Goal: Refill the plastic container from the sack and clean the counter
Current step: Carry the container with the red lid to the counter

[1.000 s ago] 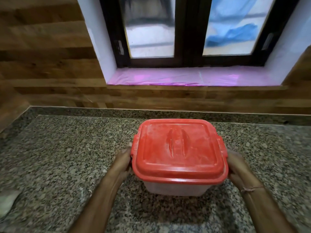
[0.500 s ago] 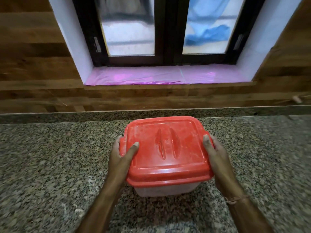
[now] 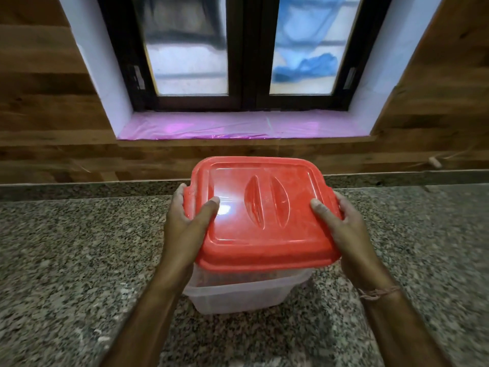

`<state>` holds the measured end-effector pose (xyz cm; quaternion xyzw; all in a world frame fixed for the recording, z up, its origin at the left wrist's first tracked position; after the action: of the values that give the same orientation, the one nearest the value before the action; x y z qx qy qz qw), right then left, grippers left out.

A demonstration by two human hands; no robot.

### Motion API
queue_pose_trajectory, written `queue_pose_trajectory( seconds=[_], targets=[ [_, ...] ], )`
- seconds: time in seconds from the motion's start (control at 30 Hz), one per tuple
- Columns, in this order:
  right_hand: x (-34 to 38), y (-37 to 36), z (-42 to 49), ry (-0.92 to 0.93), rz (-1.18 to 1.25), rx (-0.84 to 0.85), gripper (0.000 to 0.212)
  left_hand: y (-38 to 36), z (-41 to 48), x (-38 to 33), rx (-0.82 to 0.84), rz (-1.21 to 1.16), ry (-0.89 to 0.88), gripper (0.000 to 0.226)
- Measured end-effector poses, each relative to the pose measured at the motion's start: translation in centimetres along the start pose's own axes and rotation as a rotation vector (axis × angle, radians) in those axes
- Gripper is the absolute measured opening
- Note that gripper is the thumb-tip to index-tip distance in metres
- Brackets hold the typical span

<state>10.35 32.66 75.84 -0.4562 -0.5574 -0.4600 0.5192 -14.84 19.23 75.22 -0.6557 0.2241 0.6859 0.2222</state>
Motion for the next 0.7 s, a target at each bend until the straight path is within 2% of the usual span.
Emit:
queue_pose_trajectory(
  seconds=[0.1, 0.17, 0.3, 0.4, 0.47, 0.57, 0.7],
  targets=[
    [-0.7, 3.9, 2.9, -0.101, 0.149, -0.026, 0.06, -3.7, -0.8, -1.0, 0.071, 0.056, -0.039, 0.08],
    [-1.5, 7.9, 5.0, -0.144, 0.223, -0.056, 0.058, -7.4, -2.2, -1.4, 0.161, 0.156, -0.053, 0.089],
    [-4.4, 17.5, 8.3, -0.175, 0.267, -0.138, 0.057, -15.1, -4.7, 0.2, 0.29, 0.615, -0.251, 0.091],
    [-7.4, 23.3, 9.8, -0.175, 0.239, -0.212, 0.055, -19.8, -6.7, 2.1, 0.365, 0.885, -0.333, 0.089],
    [-9.9, 25.2, 10.8, -0.167, 0.201, -0.221, 0.048, -21.7, -7.5, 3.4, 0.392, 1.01, -0.367, 0.086],
    [-14.2, 25.6, 11.8, -0.177, 0.15, -0.195, 0.047, -22.8, -8.4, 4.7, 0.379, 1.126, -0.372, 0.081],
    [-19.1, 24.4, 12.1, -0.209, 0.049, -0.142, 0.036, -23.2, -9.3, 5.2, 0.341, 1.187, -0.401, 0.075]
  ],
)
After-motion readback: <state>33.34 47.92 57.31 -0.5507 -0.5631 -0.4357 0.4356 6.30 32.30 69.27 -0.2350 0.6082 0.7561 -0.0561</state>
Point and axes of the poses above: each hand's wrist, its own z-axis towards the middle knuckle, its own y-axis out of the back of the hand, x = y × z, the point moved 2 cm from there along z, towards the middle knuckle, and after that the axes turned 6 degrees about -x, right-handed, at the moved point
